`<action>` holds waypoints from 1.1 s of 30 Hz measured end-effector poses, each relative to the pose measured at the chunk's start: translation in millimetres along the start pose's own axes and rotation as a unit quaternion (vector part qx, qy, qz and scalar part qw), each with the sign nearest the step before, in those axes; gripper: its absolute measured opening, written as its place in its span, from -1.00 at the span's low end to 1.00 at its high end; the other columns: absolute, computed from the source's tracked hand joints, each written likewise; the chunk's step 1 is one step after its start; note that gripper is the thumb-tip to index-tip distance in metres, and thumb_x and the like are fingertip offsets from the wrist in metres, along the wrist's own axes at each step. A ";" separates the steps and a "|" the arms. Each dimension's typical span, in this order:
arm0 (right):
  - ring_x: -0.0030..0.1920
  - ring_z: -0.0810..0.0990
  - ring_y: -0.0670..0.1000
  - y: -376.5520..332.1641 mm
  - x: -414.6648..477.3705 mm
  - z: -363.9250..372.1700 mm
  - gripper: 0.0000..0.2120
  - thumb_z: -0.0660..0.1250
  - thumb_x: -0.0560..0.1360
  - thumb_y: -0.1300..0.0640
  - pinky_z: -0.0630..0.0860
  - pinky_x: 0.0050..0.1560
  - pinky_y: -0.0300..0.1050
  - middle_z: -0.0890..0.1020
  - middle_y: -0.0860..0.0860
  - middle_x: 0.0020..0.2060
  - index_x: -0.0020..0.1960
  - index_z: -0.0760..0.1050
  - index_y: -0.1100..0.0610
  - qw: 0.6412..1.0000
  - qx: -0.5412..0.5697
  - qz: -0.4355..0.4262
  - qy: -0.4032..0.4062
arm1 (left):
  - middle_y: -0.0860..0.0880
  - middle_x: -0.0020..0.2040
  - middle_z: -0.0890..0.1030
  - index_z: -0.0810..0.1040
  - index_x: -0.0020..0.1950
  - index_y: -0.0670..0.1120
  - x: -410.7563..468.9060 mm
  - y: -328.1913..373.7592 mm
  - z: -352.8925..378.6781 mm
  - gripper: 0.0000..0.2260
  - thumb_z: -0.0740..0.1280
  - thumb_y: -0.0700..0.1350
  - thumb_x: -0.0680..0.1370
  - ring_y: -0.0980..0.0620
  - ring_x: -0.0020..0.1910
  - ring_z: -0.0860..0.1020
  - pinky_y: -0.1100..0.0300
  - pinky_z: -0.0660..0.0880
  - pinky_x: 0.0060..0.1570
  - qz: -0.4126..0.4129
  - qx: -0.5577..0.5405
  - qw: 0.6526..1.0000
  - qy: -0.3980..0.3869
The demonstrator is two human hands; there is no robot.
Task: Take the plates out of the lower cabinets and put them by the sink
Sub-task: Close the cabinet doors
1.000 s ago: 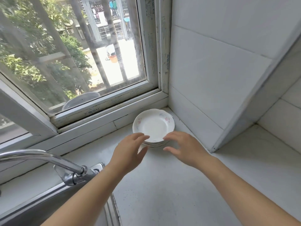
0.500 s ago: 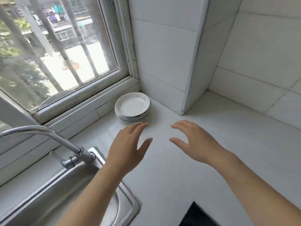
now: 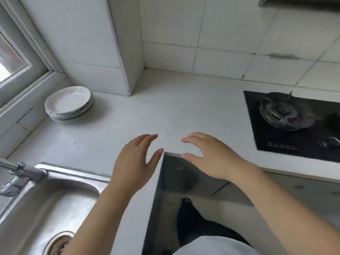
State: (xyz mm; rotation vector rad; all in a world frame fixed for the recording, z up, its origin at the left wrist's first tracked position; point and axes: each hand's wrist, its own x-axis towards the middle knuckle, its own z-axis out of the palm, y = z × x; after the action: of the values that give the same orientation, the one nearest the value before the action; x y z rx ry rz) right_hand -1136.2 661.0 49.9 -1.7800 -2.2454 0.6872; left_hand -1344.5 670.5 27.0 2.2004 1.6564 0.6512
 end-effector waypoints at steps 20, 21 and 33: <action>0.27 0.42 -0.13 198.8 -337.7 -38.5 -0.62 0.24 0.52 -0.08 0.32 0.21 -0.29 0.46 -0.15 0.27 0.31 0.42 -0.01 0.910 0.080 0.325 0.244 | 0.10 0.29 0.48 0.42 0.33 0.05 -38.7 312.7 171.6 -0.66 0.22 0.04 0.56 0.02 0.08 0.53 0.32 0.31 -0.02 0.347 -0.041 0.909 -0.228; 0.27 0.43 -0.12 212.2 -358.4 -40.5 -0.63 0.25 0.52 -0.07 0.33 0.21 -0.28 0.47 -0.14 0.27 0.30 0.42 -0.01 0.904 0.083 0.336 0.252 | 0.10 0.28 0.49 0.42 0.33 0.04 -45.6 334.7 184.9 -0.66 0.22 0.04 0.56 0.02 0.07 0.54 0.31 0.33 -0.03 0.359 -0.042 0.901 -0.239; 0.19 0.50 -0.02 364.5 -599.0 -64.8 -0.64 0.26 0.52 -0.06 0.46 0.19 -0.03 0.53 -0.05 0.21 0.27 0.45 0.05 0.819 0.084 0.470 0.319 | 0.02 0.31 0.48 0.41 0.35 0.01 -146.7 595.7 340.6 -0.64 0.21 0.06 0.57 -0.02 0.21 0.50 0.15 0.42 0.19 0.500 -0.049 0.793 -0.346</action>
State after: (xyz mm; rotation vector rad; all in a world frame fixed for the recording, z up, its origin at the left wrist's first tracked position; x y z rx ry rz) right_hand -637.9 164.7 14.2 -2.4730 -0.7779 0.2920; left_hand -710.8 369.5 11.6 2.6414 0.0263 0.0562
